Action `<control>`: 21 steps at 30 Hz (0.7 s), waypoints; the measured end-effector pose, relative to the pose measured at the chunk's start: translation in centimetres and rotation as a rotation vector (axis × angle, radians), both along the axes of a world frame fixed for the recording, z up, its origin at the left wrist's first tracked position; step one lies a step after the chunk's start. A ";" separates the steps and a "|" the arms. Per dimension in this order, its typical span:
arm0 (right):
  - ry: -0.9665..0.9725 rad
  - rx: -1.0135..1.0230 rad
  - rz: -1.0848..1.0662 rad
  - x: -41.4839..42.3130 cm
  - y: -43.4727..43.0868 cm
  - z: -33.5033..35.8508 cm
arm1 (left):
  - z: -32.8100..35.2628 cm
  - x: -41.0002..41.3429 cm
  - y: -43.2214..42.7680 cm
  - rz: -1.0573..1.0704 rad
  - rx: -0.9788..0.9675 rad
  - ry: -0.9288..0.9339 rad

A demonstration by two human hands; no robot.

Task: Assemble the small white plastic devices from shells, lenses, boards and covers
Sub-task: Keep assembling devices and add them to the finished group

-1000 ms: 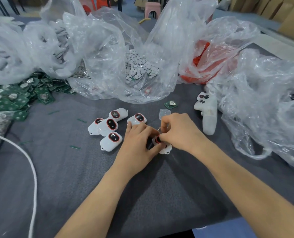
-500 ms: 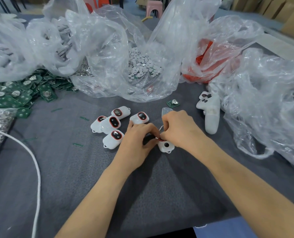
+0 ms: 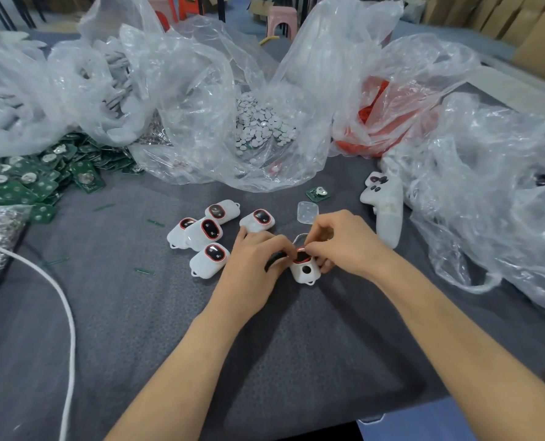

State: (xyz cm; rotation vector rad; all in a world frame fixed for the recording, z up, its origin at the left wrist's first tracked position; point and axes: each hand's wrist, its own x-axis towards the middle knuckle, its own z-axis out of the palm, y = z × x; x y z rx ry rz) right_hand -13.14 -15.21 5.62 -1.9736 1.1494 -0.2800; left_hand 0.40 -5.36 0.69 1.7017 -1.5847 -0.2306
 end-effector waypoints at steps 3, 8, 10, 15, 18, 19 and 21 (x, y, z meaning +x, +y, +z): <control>-0.055 0.026 -0.044 -0.5 -0.2 -0.8 | -0.1 0.0 0.0 -0.028 -0.036 -0.010; -0.079 -0.040 -0.040 -0.8 0.0 -1.2 | -0.1 0.0 0.0 -0.044 -0.045 -0.009; -0.080 -0.067 -0.018 -0.9 0.1 -1.2 | -0.2 0.0 0.1 -0.051 -0.034 -0.016; -0.018 -0.102 0.161 -1.4 -0.3 -0.7 | 0.0 0.0 0.1 -0.056 -0.012 -0.038; 0.023 -0.156 0.265 -1.8 -0.5 -0.1 | 0.2 -0.1 0.2 -0.067 0.020 -0.046; 0.057 -0.207 0.311 -1.8 -0.5 0.1 | 0.2 -0.2 0.2 -0.070 0.031 -0.039; 0.114 -0.301 0.377 -1.7 -0.5 0.2 | 0.4 -0.3 0.3 -0.071 0.047 -0.026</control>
